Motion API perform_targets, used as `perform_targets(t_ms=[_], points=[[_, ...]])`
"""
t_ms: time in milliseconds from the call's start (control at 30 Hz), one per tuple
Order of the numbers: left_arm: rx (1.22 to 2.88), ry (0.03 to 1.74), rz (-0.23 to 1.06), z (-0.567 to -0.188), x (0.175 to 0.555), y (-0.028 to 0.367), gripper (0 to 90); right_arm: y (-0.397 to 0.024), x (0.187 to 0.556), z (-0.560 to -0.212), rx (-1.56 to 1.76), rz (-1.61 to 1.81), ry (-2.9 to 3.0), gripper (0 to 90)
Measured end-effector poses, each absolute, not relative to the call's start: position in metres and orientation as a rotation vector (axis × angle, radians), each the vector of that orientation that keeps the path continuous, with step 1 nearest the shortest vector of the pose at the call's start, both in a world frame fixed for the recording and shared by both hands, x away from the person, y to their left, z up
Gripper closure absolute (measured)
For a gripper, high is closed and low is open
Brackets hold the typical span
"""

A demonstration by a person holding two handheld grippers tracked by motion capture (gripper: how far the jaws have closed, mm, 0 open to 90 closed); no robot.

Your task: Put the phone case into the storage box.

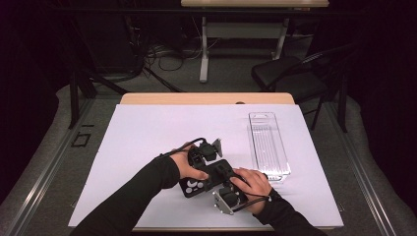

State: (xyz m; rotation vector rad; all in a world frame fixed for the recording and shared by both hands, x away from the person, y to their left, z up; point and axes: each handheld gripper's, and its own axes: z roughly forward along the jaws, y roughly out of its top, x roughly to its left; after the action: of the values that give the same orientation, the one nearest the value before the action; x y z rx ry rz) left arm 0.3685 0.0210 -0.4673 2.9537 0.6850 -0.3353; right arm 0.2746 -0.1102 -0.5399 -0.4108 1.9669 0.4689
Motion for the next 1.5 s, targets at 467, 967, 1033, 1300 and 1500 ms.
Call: perform_targets(t_ms=[467, 967, 1033, 1300, 1500], points=[[2.951, 0.685, -0.346, -0.4677, 0.3688, 0.0209, 14.6, -0.1104, 0.2737, -0.5396, -0.433, 0.466, 1.967, 68.2], [2.939, 0.699, -0.367, -0.4682, 0.371, 0.0222, 14.6, -0.111, 0.2727, -0.5411, -0.451, 0.441, 1.953, 74.4], [2.938, 0.7, -0.372, -0.4685, 0.3711, 0.0221, 14.6, -0.1112, 0.2726, -0.5416, -0.451, 0.439, 1.954, 75.1], [2.937, 0.707, -0.381, -0.4691, 0.3716, 0.0224, 14.6, -0.1112, 0.2722, -0.5429, -0.441, 0.445, 1.959, 76.6], [2.924, 0.72, -0.404, -0.4695, 0.3728, 0.024, 14.5, -0.1111, 0.2723, -0.5431, -0.44, 0.45, 1.947, 78.1]])
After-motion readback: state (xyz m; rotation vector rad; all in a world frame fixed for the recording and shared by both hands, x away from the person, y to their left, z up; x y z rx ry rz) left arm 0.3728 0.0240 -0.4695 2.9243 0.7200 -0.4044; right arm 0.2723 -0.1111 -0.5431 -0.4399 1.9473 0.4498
